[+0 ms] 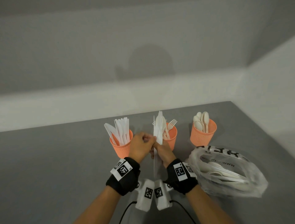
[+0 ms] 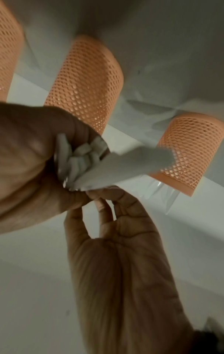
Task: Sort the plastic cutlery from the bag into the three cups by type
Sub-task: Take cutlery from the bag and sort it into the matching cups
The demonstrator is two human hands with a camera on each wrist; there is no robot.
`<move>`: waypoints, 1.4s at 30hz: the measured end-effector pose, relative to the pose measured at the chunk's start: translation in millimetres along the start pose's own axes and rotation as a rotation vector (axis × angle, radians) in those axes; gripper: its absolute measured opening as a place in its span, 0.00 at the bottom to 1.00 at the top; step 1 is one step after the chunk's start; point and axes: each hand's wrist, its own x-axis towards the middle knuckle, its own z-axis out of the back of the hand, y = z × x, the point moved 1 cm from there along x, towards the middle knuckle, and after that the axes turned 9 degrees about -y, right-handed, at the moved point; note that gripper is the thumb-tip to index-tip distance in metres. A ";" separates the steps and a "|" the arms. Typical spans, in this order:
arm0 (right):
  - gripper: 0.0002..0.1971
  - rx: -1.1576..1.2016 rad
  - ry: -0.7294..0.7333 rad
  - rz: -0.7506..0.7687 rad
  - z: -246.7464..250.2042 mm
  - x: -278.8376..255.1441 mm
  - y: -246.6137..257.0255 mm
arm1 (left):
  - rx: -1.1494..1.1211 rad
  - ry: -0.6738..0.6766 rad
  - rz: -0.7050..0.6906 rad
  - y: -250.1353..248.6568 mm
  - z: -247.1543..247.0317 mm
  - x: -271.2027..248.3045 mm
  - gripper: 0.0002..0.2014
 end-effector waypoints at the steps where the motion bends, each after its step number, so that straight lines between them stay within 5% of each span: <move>1: 0.16 0.019 -0.005 0.002 0.3 0.6 0.7 | -0.055 0.011 0.040 -3.7 1.7 -1.5 0.06; 6: 0.17 0.306 -0.124 0.057 8.7 9.9 15.2 | -0.039 0.225 0.182 -10.5 14.9 -14.1 0.12; 8: 0.14 0.396 -0.166 0.089 14.6 10.9 24.5 | -0.066 0.326 0.368 -1.6 18.3 -20.8 0.17; 11: 0.08 0.429 -0.219 0.145 18.1 7.0 32.6 | -0.412 0.384 0.757 9.7 15.9 -27.6 0.28; 14: 0.10 0.396 -0.254 0.195 13.2 5.0 26.2 | -0.632 0.451 0.909 3.8 9.9 -27.2 0.39; 19: 0.12 0.154 -0.259 0.221 2.1 -6.4 15.5 | -0.696 0.524 0.844 -19.6 6.7 -17.4 0.34; 22: 0.14 0.046 -0.273 0.233 5.0 -1.0 13.4 | -0.353 0.586 0.681 -17.2 6.3 -17.3 0.30; 24: 0.07 -0.013 -0.334 0.258 4.9 1.4 10.0 | -0.096 0.519 0.439 -14.7 6.4 -14.8 0.24; 26: 0.24 -0.080 -0.372 0.236 2.9 5.2 0.6 | 0.023 0.383 0.208 -16.7 5.0 -9.1 0.22; 28: 0.26 -0.096 -0.319 0.171 0.2 4.6 -3.3 | 0.053 0.242 0.103 -21.9 3.3 -3.6 0.24; 30: 0.15 -0.092 -0.235 0.100 -3.6 0.0 0.4 | 0.084 0.146 0.030 -25.6 1.6 1.1 0.23; 33: 0.16 -0.148 -0.156 0.171 -6.1 -2.1 0.2 | 0.141 0.056 -0.045 -26.5 0.8 5.8 0.14; 36: 0.20 -0.096 -0.078 0.161 -1.6 0.0 -1.3 | 0.149 0.039 -0.055 -20.6 2.3 11.4 0.14; 42: 0.14 -0.071 0.064 0.112 6.5 -4.8 2.0 | -0.122 0.156 0.260 -16.3 8.9 16.8 0.11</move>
